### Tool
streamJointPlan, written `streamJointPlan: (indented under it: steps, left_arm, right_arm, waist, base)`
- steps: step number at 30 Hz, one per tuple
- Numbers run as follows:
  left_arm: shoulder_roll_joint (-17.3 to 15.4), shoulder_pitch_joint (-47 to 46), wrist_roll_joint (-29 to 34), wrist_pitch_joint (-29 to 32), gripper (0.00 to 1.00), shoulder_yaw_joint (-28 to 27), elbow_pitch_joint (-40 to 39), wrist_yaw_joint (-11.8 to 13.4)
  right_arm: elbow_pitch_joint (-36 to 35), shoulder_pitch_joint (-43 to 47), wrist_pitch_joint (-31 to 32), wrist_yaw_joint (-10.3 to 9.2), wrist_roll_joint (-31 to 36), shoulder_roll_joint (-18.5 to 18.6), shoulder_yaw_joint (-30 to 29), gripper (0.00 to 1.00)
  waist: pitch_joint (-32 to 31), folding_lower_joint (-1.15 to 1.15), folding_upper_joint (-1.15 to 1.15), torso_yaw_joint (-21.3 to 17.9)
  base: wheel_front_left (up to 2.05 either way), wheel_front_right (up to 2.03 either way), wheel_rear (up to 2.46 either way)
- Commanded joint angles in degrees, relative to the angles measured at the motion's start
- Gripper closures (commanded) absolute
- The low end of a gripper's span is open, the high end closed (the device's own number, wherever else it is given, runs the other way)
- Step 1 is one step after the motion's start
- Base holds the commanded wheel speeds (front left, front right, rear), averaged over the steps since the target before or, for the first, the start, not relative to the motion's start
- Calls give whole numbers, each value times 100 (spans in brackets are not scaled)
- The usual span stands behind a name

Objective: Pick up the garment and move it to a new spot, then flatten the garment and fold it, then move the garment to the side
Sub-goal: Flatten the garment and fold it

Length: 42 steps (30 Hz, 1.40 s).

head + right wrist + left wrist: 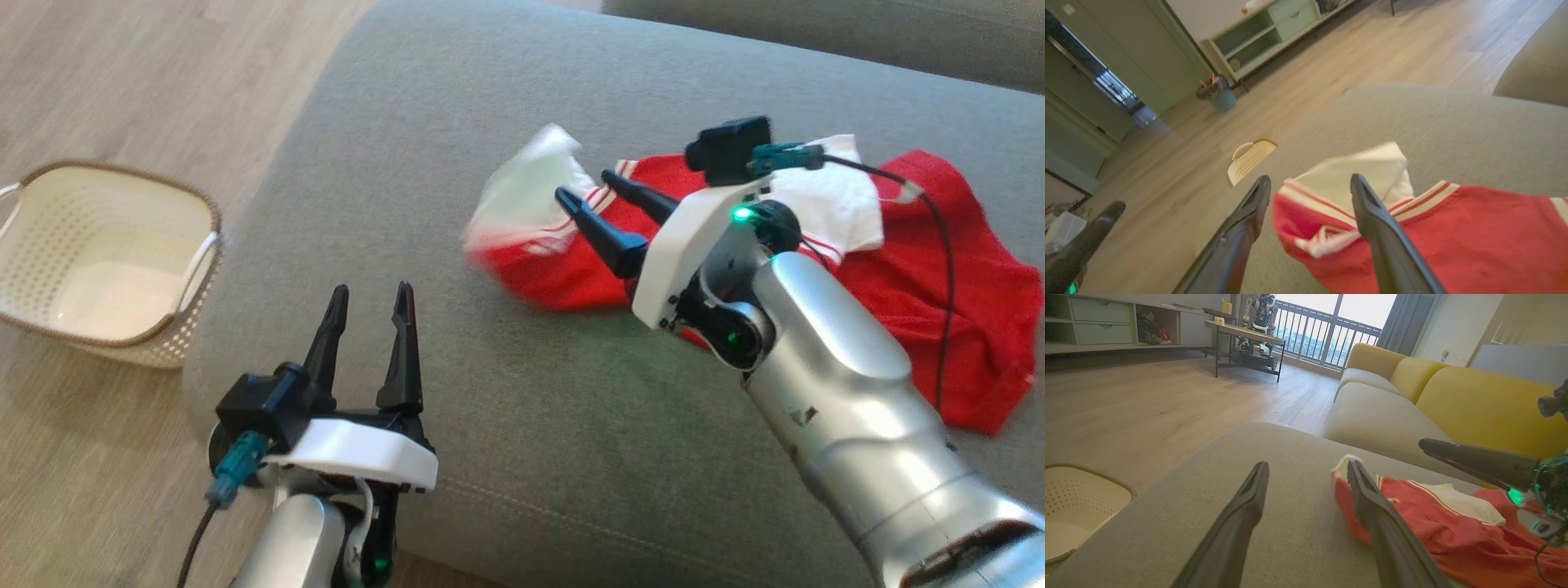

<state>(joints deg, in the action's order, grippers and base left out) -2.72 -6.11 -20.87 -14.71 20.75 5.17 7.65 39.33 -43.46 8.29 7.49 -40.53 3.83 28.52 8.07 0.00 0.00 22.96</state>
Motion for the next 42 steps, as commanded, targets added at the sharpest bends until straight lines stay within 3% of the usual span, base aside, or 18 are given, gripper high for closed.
streamJointPlan:
  steps: [1, 6, 16, 23, 31, 36, 42]
  left_arm:
    - [-16, -198, -18, -29, 0, -133, -190, 51]
    - [-16, -133, 19, -29, 0, -210, -190, 104]
    - [-16, -223, 155, -29, 0, -521, -375, 66]
    - [-16, -312, 217, -29, 0, -726, -584, 55]
    - [-16, -363, 313, -29, 0, -794, -661, 42]
    - [-16, -349, 361, -29, 0, -792, -627, 45]
    - [-16, -362, 376, -29, 0, -689, -559, 26]
  right_arm:
    - [6, -448, -143, 0, -95, -94, 192, 0]
    - [524, -862, -445, 0, -7, -94, 372, 0]
    - [990, -1101, -1336, 0, 325, 73, -231, 0]
    - [661, -676, -1982, 0, 441, 613, -707, 0]
    - [3, 424, -2239, 0, 611, 1071, -1430, 0]
    - [-437, 1262, -2291, 0, 686, 928, -2135, 0]
    - [-862, 1941, -2291, 0, 1039, 636, -2583, 0]
  waist:
    - [51, 0, 0, 128]
    - [-10, 0, 0, 19]
    - [-188, 0, 0, -746]
    - [-269, 0, 0, -1465]
    - [-282, 0, 0, -2060]
    - [-247, 0, 0, -2339]
    - [-128, 0, 0, -2491]
  base:
    - [0, 0, 0]
    - [0, 0, 0]
    - [0, 0, 0]
    - [0, 0, 0]
    - [0, 0, 0]
    - [0, 0, 0]
    - [0, 0, 0]
